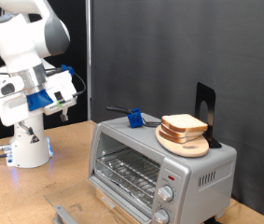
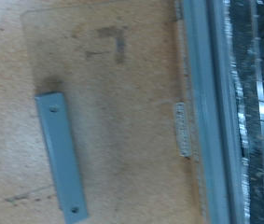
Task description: Make a piece of toast with the oven
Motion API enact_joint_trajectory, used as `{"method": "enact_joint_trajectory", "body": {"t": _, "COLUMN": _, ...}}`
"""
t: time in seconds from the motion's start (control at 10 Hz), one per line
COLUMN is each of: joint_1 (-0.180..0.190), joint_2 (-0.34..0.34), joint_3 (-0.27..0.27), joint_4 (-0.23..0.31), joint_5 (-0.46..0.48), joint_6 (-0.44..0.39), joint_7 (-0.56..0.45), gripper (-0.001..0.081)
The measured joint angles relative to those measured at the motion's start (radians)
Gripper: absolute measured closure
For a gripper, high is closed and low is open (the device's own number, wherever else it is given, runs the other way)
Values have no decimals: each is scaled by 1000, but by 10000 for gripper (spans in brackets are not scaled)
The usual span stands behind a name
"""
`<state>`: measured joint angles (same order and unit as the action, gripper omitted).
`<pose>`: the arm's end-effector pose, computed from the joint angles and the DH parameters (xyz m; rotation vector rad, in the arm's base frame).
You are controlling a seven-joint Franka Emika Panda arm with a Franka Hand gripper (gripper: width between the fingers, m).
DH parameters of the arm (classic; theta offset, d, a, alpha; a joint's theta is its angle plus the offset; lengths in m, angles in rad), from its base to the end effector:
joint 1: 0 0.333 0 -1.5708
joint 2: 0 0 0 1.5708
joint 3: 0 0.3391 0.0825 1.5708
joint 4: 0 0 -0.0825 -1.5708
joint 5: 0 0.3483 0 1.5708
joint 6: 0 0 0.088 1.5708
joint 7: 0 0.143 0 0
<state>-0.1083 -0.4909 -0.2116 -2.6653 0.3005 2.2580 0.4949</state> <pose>0.3357 -0.0928 0.4060 -2.4708 1.3148 -0.0435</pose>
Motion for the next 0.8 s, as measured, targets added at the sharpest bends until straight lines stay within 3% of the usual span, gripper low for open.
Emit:
{"method": "enact_joint_trajectory", "body": {"t": 0.5, "joint_1": 115, "joint_2": -88, "joint_3": -9, "joint_4": 58, "joint_5": 173, "joint_6": -136, "joint_7": -102, "gripper": 124}}
{"method": "enact_joint_trajectory", "body": {"t": 0.8, "joint_1": 200, "joint_2": -145, "joint_3": 10, "joint_4": 72, "joint_5": 196, "joint_6": -97, "joint_7": -274, "gripper": 124}}
